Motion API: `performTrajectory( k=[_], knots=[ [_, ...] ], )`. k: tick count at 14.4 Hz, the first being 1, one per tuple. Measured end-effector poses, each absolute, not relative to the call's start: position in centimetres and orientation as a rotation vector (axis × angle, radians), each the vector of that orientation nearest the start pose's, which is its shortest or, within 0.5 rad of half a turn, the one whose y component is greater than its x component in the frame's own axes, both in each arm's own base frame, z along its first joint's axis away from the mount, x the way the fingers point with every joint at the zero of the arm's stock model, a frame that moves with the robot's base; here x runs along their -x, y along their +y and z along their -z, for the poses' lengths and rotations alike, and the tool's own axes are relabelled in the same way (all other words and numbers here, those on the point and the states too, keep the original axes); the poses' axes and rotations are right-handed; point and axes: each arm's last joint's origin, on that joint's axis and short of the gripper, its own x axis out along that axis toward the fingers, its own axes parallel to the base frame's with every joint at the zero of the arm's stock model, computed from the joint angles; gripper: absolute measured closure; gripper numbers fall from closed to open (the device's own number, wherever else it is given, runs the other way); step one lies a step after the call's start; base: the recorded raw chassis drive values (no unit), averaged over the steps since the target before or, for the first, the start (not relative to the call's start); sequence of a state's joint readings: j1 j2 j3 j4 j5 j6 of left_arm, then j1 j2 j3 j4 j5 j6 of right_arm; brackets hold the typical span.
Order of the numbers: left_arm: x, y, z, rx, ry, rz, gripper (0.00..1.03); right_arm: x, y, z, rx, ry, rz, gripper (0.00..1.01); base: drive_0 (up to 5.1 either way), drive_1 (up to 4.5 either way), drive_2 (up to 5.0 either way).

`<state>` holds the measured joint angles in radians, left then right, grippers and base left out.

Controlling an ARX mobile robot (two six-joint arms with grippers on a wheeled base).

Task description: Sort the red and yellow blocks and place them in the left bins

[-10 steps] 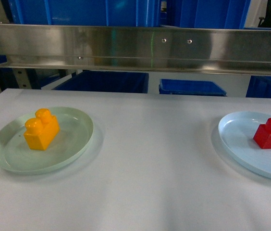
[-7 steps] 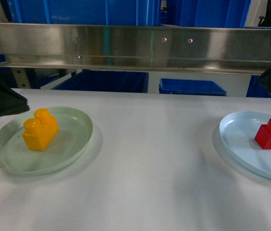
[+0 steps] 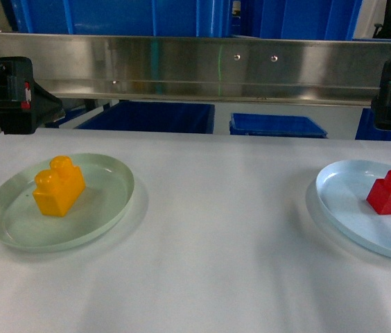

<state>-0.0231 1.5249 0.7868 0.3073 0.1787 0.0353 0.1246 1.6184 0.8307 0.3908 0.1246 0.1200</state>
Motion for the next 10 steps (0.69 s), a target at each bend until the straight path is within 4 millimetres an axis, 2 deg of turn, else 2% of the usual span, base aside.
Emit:
performTrajectory(
  k=[2, 3, 7, 9, 10],
  knots=[
    [-31.7, -1.3, -20.6, -0.001, 0.429, 0.207, 0.05, -33.4, 3.9, -19.7, -0.062, 0.399, 0.028, 0.03, 0.0, 0.00, 0.0],
    [-31.7, -1.3, -20.6, -0.001, 0.429, 0.207, 0.05, -33.3, 4.0, -19.2, -0.067, 0.458, 0.024, 0.03, 0.0, 0.00, 0.0],
    [-31.7, -1.3, -20.6, -0.002, 0.429, 0.208, 0.05, -35.9, 2.1, -15.3, -0.172, 0.756, 0.012, 0.03, 0.0, 0.00, 0.0],
    [-31.7, -1.4, -20.6, -0.005, 0.429, 0.211, 0.05, -36.3, 1.6, -14.7, -0.190, 0.786, -0.034, 0.03, 0.0, 0.00, 0.0],
    [-31.7, -1.3, -20.6, -0.005, 0.428, 0.207, 0.05, -36.3, 3.9, -12.2, -0.132, 0.822, -0.135, 0.03, 0.0, 0.00, 0.0]
  ],
)
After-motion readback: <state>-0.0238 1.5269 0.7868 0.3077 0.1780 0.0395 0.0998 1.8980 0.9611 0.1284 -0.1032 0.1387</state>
